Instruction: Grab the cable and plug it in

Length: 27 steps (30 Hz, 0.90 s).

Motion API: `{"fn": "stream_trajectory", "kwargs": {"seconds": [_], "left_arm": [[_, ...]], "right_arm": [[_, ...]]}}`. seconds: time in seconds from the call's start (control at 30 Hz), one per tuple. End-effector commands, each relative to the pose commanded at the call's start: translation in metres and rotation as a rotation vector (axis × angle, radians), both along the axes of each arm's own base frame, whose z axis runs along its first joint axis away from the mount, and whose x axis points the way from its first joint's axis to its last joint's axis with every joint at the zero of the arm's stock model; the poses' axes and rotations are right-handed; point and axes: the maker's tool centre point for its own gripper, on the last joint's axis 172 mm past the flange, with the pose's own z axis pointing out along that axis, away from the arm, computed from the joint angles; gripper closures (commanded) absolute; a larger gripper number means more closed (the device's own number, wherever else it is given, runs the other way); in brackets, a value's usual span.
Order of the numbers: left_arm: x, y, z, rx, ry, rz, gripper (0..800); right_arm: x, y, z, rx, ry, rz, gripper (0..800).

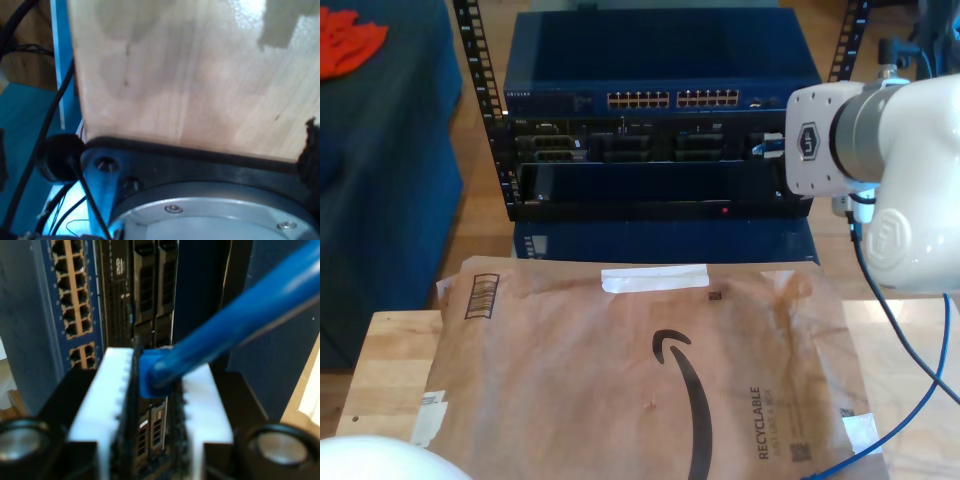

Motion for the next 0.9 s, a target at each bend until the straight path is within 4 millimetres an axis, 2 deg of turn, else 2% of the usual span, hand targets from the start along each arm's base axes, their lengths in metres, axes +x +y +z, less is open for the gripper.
{"fn": "stream_trajectory", "kwargs": {"seconds": [0.13, 0.2, 0.27, 0.47, 0.63, 0.7, 0.73, 0.8, 0.9], "left_arm": [[0.0, 0.0, 0.0, 0.0, 0.0, 0.0, 0], [0.0, 0.001, 0.0, 0.002, 0.0, 0.0, 0], [0.0, 0.0, 0.0, 0.0, 0.0, 0.0, 0], [0.0, 0.0, 0.0, 0.0, 0.0, 0.0, 0], [0.0, 0.0, 0.0, 0.0, 0.0, 0.0, 0], [0.0, 0.0, 0.0, 0.0, 0.0, 0.0, 0], [0.0, 0.0, 0.0, 0.0, 0.0, 0.0, 0], [0.0, 0.0, 0.0, 0.0, 0.0, 0.0, 0], [0.0, 0.0, 0.0, 0.0, 0.0, 0.0, 0]], "right_arm": [[0.01, 0.0, 0.017, -0.011, -0.07, 0.007, 800], [0.008, -0.003, 0.012, -0.014, -0.066, 0.002, 800], [0.009, -0.002, 0.016, -0.011, -0.076, 0.003, 800], [0.01, 0.02, 0.034, 0.012, -0.19, 0.027, 800], [0.024, 0.008, 0.049, 0.028, -0.399, -0.027, 800], [0.032, 0.008, 0.051, 0.027, -0.441, -0.035, 800], [0.037, 0.009, 0.059, 0.03, -0.465, -0.037, 800], [0.042, 0.008, 0.053, 0.029, -0.473, -0.045, 800], [0.047, 0.004, 0.06, 0.036, -0.551, -0.066, 800]]}}
